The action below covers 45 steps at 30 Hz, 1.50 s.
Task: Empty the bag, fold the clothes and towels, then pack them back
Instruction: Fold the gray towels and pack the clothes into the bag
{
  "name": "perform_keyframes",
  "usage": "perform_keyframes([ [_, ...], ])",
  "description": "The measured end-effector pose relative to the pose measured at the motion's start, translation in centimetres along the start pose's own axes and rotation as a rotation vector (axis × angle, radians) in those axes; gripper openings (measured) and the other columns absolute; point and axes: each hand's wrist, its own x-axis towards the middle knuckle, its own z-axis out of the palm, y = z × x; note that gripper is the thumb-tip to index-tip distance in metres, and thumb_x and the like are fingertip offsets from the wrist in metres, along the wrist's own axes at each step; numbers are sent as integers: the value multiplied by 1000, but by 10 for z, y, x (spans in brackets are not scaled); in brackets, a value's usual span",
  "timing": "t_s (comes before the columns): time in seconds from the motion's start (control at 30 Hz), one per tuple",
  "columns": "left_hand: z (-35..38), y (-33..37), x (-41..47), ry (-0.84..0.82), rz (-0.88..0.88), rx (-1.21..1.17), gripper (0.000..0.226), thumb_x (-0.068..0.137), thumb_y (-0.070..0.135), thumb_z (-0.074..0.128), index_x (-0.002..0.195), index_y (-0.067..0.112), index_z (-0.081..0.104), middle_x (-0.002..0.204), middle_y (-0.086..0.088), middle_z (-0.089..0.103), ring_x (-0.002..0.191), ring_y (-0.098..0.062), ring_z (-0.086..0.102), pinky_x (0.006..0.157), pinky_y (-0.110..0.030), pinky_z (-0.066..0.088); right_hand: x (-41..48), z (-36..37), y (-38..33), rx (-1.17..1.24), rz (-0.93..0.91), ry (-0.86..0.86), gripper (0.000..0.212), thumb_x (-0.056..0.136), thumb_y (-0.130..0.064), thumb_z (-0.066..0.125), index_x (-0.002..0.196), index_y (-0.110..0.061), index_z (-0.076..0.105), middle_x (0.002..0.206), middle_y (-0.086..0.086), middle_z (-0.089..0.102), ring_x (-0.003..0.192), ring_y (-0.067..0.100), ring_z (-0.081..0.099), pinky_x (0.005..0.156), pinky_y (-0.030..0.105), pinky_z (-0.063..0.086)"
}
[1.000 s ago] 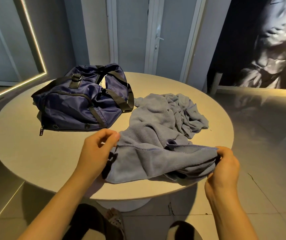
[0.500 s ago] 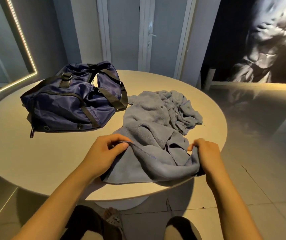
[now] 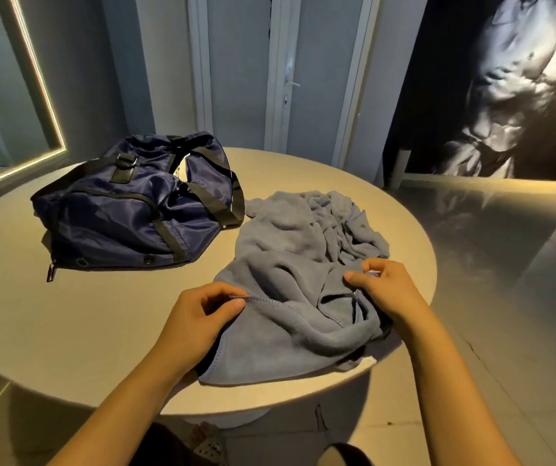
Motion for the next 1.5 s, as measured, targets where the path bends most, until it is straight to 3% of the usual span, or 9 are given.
perform_keyframes([
  [0.13, 0, 8, -4, 80, 72, -63, 19, 96, 8, 66, 91, 21, 79, 93, -6, 76, 93, -25, 72, 80, -34, 59, -8, -1, -58, -184, -465, 130, 18, 90, -20, 73, 78, -10, 64, 74, 5, 62, 71, 22, 55, 68, 34, 47],
  [0.23, -5, 25, -7, 68, 188, 6, 16, 93, 11, 71, 88, 24, 78, 91, -2, 74, 92, -24, 70, 80, -30, 56, -24, 8, -99, -321, -650, -194, 8, 92, -20, 72, 85, -20, 68, 77, -1, 62, 74, 15, 55, 67, 27, 46],
  [0.33, -12, 53, -4, -36, 508, 326, 6, 90, 19, 75, 90, 24, 77, 114, 6, 68, 112, -15, 64, 95, -21, 47, -36, 20, -112, -356, -621, -528, 9, 95, -20, 69, 89, -24, 75, 81, -2, 67, 76, 23, 59, 71, 40, 51],
  [0.43, -8, 66, -1, -188, 487, 457, 5, 89, 25, 78, 91, 29, 77, 138, 19, 58, 137, -5, 47, 115, -29, 35, -41, 30, -109, -339, -605, -577, 17, 96, -16, 65, 96, -26, 79, 84, 3, 72, 77, 31, 61, 74, 47, 53],
  [0.63, -6, 52, -7, -148, 500, 418, 15, 87, 36, 71, 90, 23, 77, 94, 9, 69, 96, -17, 66, 87, -38, 53, -49, 22, -84, -247, -474, -381, 9, 92, -34, 71, 91, -27, 76, 82, -7, 70, 77, 13, 65, 75, 37, 53],
  [0.8, -4, 40, -21, -97, 490, 347, 17, 84, 37, 73, 90, 22, 80, 102, 8, 69, 101, -20, 67, 88, -31, 54, -60, 25, -61, -73, -169, -414, 76, 74, -83, 62, 80, -8, 76, 75, 38, 53, 62, 35, 48, 68, 45, 47],
  [1.1, -8, 39, -32, -102, 422, 405, 11, 83, 35, 77, 88, 26, 81, 105, 8, 69, 104, -19, 67, 87, -37, 55, -71, 37, -67, 141, -112, -597, 26, 91, -20, 74, 87, 5, 70, 87, 20, 72, 77, 25, 69, 82, 35, 60],
  [1.23, -19, 50, -35, -233, 283, 278, 9, 83, 11, 81, 85, 19, 81, 118, 11, 70, 119, -11, 64, 97, -19, 47, -70, 34, -66, 46, -353, -490, 11, 93, -13, 72, 88, -3, 73, 90, 4, 73, 87, 19, 69, 87, 31, 56],
  [1.5, -22, 74, -27, -343, 247, 276, 6, 86, 10, 79, 90, 14, 81, 106, 0, 77, 109, -18, 69, 101, -31, 51, -78, 29, -71, -115, -509, -626, 5, 95, -15, 71, 90, -12, 72, 90, -4, 69, 85, 13, 63, 84, 29, 52],
])
